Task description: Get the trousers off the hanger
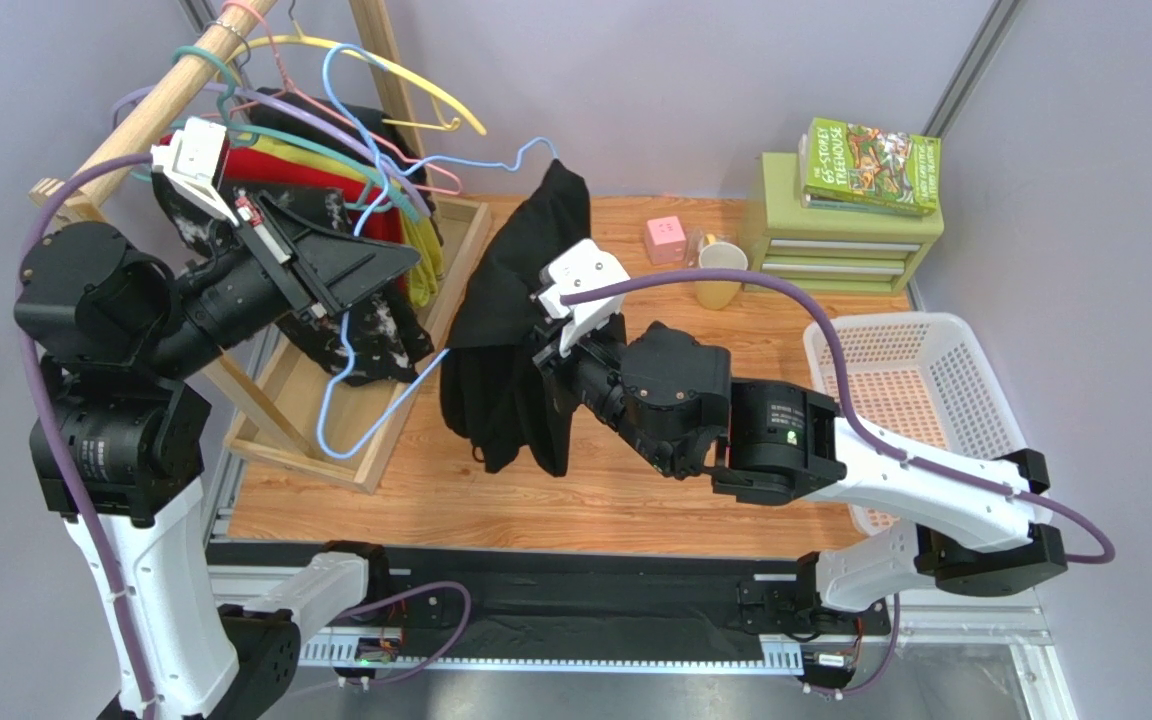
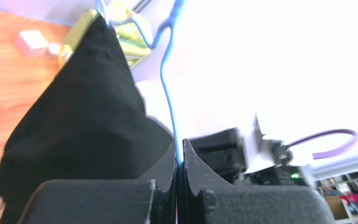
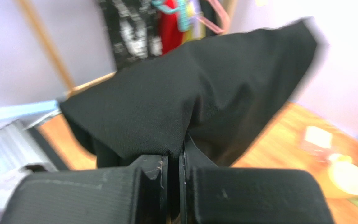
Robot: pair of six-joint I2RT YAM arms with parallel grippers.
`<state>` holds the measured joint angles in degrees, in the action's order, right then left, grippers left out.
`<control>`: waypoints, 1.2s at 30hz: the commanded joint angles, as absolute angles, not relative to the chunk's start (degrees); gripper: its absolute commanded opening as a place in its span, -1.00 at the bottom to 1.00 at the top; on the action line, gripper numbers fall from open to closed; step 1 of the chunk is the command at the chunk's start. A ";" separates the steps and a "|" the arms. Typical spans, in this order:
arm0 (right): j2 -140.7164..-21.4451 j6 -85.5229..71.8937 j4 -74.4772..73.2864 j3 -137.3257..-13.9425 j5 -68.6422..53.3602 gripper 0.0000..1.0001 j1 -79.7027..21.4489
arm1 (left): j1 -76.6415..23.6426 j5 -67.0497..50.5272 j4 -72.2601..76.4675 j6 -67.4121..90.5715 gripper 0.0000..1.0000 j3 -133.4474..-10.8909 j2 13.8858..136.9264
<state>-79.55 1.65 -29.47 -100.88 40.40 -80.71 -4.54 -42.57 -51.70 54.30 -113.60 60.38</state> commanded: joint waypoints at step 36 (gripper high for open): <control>-97.03 6.50 -41.83 -128.24 33.74 0.64 -79.72 | -4.39 -45.26 -29.79 62.23 -1.00 -120.32 63.46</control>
<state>-97.21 2.02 -40.84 -126.34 28.53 -80.49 -4.47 -45.58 -37.85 63.59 -117.19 64.01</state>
